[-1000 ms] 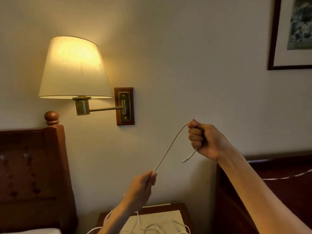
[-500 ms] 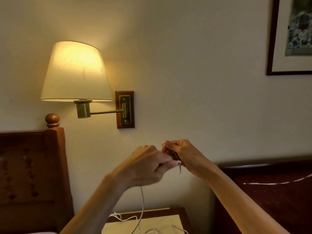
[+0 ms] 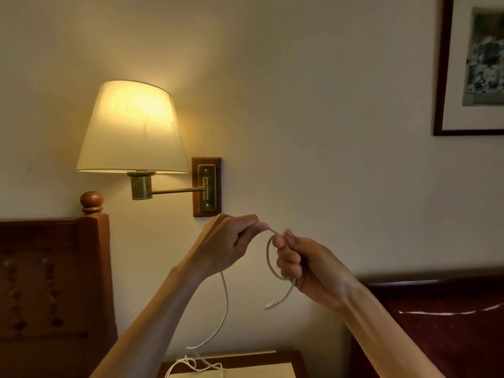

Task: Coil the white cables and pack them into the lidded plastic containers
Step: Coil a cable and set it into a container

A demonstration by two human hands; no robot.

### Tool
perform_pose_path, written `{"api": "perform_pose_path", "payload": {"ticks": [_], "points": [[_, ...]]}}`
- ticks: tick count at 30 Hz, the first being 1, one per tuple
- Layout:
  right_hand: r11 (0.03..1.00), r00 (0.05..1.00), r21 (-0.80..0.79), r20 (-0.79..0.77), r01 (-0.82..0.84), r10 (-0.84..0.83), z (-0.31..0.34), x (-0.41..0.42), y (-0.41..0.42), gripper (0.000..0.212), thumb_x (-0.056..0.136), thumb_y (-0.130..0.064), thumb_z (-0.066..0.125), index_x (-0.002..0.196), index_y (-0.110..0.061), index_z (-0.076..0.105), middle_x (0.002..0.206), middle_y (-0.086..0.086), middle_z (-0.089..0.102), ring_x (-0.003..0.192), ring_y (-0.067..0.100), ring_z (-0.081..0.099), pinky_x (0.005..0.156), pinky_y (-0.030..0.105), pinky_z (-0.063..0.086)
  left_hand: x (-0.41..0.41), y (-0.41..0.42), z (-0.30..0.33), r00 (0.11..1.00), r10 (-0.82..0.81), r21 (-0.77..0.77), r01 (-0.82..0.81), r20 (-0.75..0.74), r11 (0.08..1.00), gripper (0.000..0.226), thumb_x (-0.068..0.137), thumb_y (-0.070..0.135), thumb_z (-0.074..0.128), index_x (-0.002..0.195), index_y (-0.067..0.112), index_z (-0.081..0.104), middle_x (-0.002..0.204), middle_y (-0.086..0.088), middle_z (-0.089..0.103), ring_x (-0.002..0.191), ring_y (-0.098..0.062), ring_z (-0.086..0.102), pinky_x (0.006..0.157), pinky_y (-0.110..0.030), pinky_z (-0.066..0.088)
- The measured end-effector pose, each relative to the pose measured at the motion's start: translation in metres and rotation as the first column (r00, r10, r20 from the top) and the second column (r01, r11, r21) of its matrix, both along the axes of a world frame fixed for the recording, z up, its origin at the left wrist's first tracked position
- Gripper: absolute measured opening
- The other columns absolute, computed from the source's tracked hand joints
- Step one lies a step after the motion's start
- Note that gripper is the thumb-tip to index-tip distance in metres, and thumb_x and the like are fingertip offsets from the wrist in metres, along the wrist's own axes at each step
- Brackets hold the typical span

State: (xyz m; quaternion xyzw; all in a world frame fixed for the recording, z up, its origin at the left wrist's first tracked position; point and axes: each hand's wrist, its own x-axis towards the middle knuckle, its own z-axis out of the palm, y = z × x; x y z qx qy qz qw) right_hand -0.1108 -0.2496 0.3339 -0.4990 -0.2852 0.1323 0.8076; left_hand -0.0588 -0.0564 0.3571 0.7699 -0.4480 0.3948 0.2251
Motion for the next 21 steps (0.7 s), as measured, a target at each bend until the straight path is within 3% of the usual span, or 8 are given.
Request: {"api": "perform_pose_path", "payload": {"ticks": [3, 6, 11, 13, 15, 17, 19, 21], "points": [[0.987, 0.989, 0.085, -0.051, -0.134, 0.138, 0.007, 0.005, -0.006, 0.023, 0.096, -0.025, 0.048, 0.082, -0.011, 0.057, 0.053, -0.008, 0.040, 0.042, 0.003, 0.039, 0.043, 0.015, 0.033, 0.008, 0.001, -0.019, 0.989, -0.073, -0.098, 0.060, -0.132, 0.993, 0.044, 0.099, 0.050, 0.037, 0.073, 0.019, 0.055, 0.057, 0.009, 0.047, 0.050, -0.014, 0.045, 0.050, -0.020, 0.034], [0.960, 0.971, 0.189, -0.086, -0.205, 0.224, 0.018, 0.011, -0.015, 0.022, 0.098, -0.021, 0.044, 0.081, -0.011, 0.054, 0.051, -0.008, 0.041, 0.040, 0.004, 0.040, 0.041, 0.017, 0.036, 0.019, 0.010, -0.043, 0.949, -0.115, -0.247, 0.041, -0.293, 0.968, 0.041, 0.100, 0.037, 0.042, 0.069, 0.012, 0.052, 0.056, 0.010, 0.042, 0.051, -0.008, 0.037, 0.052, -0.024, 0.029], [0.967, 0.982, 0.236, -0.135, -0.097, 0.131, 0.032, 0.018, -0.031, 0.022, 0.099, -0.018, 0.042, 0.080, -0.013, 0.051, 0.050, -0.009, 0.040, 0.039, 0.004, 0.040, 0.040, 0.016, 0.037, 0.032, 0.028, -0.094, 0.901, -0.054, -0.287, -0.079, -0.430, 0.955, 0.035, 0.102, 0.031, 0.039, 0.068, 0.024, 0.046, 0.060, 0.014, 0.043, 0.058, -0.003, 0.038, 0.057, -0.025, 0.032], [0.981, 0.988, 0.192, -0.155, 0.036, -0.006, 0.035, 0.020, -0.029, 0.025, 0.100, -0.021, 0.040, 0.079, -0.013, 0.051, 0.051, -0.009, 0.039, 0.039, 0.003, 0.041, 0.041, 0.015, 0.039, 0.026, 0.026, -0.102, 0.883, 0.063, -0.167, -0.157, -0.465, 0.973, 0.036, 0.102, 0.035, 0.038, 0.068, 0.027, 0.048, 0.058, 0.014, 0.046, 0.055, -0.002, 0.042, 0.056, -0.028, 0.036], [0.977, 0.979, 0.142, -0.148, 0.159, -0.138, 0.033, 0.021, -0.022, 0.027, 0.101, -0.022, 0.040, 0.079, -0.012, 0.053, 0.057, -0.005, 0.046, 0.045, 0.006, 0.049, 0.046, 0.016, 0.046, 0.004, 0.016, -0.095, 0.827, 0.232, 0.141, -0.185, -0.511, 0.972, 0.040, 0.101, 0.037, 0.039, 0.064, 0.026, 0.048, 0.058, 0.015, 0.050, 0.053, -0.001, 0.046, 0.059, -0.031, 0.043], [0.968, 0.969, 0.081, -0.092, 0.237, -0.230, 0.026, 0.023, -0.011, 0.028, 0.103, -0.022, 0.041, 0.082, -0.009, 0.055, 0.065, 0.001, 0.056, 0.056, 0.012, 0.060, 0.053, 0.018, 0.053, -0.024, 0.001, -0.077, 0.810, 0.345, 0.416, -0.139, -0.475, 0.899, 0.044, 0.101, 0.041, 0.039, 0.061, 0.027, 0.046, 0.057, 0.014, 0.049, 0.050, -0.002, 0.046, 0.057, -0.025, 0.039], [0.951, 0.952, -0.044, 0.022, 0.306, -0.305, 0.018, 0.023, 0.000, 0.032, 0.104, -0.021, 0.039, 0.084, -0.006, 0.059, 0.072, 0.009, 0.067, 0.069, 0.020, 0.070, 0.060, 0.023, 0.057, -0.052, -0.011, -0.057, 0.843, 0.325, 0.506, -0.074, -0.429, 0.859, 0.044, 0.101, 0.045, 0.038, 0.061, 0.026, 0.045, 0.056, 0.012, 0.047, 0.049, -0.004, 0.044, 0.055, -0.021, 0.035], [0.921, 0.935, -0.185, 0.161, 0.343, -0.317, 0.008, 0.020, 0.009, 0.035, 0.105, -0.022, 0.038, 0.088, -0.003, 0.061, 0.081, 0.015, 0.072, 0.078, 0.026, 0.072, 0.067, 0.027, 0.058, -0.070, -0.016, -0.040, 0.899, 0.257, 0.496, -0.053, -0.353, 0.867, 0.039, 0.100, 0.045, 0.040, 0.065, 0.028, 0.046, 0.055, 0.013, 0.045, 0.049, -0.006, 0.045, 0.057, -0.020, 0.037]]}}
